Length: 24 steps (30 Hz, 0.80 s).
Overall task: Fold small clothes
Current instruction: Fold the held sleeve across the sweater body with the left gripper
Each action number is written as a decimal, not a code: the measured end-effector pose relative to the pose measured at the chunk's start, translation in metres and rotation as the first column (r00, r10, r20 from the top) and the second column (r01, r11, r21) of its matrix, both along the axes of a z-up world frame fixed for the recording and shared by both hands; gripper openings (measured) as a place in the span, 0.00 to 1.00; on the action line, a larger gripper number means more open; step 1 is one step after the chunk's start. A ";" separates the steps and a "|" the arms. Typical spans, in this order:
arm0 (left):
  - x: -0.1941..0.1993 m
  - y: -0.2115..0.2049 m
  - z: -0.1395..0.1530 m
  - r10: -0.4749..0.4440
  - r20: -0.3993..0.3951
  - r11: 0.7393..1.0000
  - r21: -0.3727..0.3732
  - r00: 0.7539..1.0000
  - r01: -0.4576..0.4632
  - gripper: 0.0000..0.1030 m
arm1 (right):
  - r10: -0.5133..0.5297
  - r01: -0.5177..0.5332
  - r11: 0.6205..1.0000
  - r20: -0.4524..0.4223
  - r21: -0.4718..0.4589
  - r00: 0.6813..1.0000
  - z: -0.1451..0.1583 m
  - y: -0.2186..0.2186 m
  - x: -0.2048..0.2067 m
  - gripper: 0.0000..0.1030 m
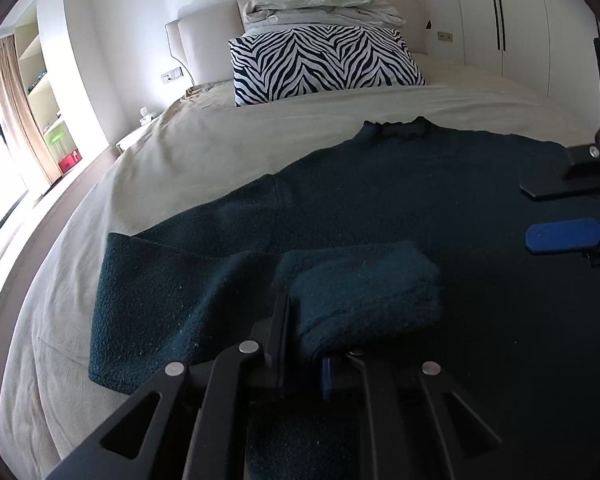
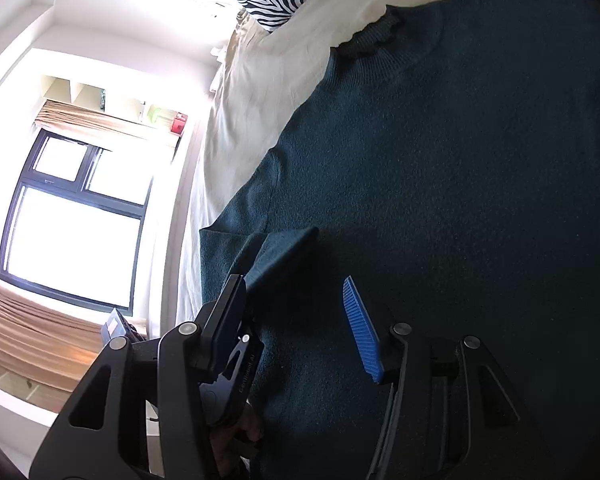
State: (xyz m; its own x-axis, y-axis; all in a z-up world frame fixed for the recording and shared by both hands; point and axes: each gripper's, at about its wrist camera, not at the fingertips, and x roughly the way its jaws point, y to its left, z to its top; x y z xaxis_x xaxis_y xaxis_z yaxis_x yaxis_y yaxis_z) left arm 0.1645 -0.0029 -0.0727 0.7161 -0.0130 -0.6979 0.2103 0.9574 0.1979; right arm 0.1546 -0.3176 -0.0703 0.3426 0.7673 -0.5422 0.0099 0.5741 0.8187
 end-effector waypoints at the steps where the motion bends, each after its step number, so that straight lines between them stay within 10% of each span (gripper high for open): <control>1: -0.003 0.001 -0.002 0.002 -0.004 1.000 0.006 1.000 -0.002 0.13 | 0.001 -0.001 0.999 -0.022 0.032 1.000 -0.009 0.003 0.007 0.49; 12: -0.008 0.006 0.000 0.033 0.012 0.999 -0.029 0.999 -0.033 0.15 | 0.097 -0.055 0.976 -0.193 0.211 0.976 -0.065 0.069 0.059 0.43; 18: -0.018 0.024 0.014 0.073 0.028 0.990 -0.120 0.997 -0.069 0.64 | 0.105 -0.100 0.993 -0.092 0.058 0.990 -0.045 0.079 0.066 0.07; 24: -0.033 0.061 0.036 0.087 0.013 0.932 -0.355 0.996 -0.077 0.71 | 0.018 -0.012 0.994 0.052 -0.112 0.999 0.002 0.022 0.082 0.07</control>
